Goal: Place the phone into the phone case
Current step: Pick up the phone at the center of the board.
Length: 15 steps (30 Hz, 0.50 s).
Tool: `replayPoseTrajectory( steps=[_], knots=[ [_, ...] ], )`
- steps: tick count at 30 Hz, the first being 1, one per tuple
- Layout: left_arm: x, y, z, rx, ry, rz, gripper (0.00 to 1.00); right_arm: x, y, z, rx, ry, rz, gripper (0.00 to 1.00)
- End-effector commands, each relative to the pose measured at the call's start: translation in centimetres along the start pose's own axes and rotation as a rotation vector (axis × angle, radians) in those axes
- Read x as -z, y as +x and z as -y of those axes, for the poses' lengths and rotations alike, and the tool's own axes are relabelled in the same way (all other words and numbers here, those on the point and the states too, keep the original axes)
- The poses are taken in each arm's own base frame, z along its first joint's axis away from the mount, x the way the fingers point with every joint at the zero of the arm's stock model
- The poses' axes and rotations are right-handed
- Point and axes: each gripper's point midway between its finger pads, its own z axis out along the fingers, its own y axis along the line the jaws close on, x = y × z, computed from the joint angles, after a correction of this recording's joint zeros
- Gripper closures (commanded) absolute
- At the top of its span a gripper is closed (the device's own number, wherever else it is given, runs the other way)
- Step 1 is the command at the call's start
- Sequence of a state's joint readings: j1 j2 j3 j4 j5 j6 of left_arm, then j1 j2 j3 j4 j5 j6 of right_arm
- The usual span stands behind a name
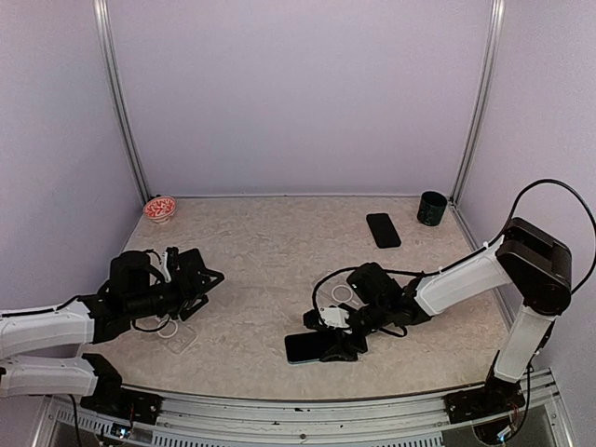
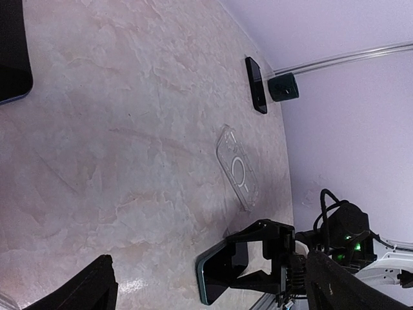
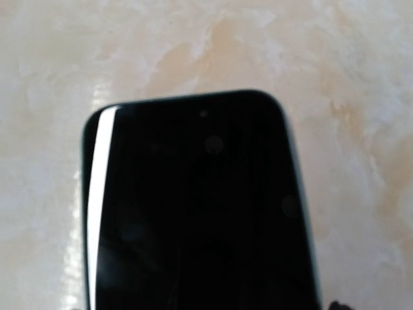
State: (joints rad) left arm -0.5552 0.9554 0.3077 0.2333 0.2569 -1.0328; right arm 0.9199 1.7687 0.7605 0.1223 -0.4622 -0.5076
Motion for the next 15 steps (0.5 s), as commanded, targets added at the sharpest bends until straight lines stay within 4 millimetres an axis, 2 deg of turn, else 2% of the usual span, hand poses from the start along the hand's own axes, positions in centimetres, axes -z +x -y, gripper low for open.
replayPoseTrajectory(
  steps=[1,8,15],
  knots=[
    [-0.2,-0.5,1.8,-0.012,0.050,0.009,0.01,-0.6,1.3,-0.8,-0.009,-0.017,-0.035,0.30],
    [-0.7,0.5,2.3,-0.024,0.054,-0.014,0.01,0.3,-0.9,-0.6,0.018,0.015,0.062,0.32],
    [-2.1,3.4,2.2,-0.048,0.031,-0.085,0.01,1.0,-2.9,0.3,0.045,0.069,0.115,0.32]
  ],
)
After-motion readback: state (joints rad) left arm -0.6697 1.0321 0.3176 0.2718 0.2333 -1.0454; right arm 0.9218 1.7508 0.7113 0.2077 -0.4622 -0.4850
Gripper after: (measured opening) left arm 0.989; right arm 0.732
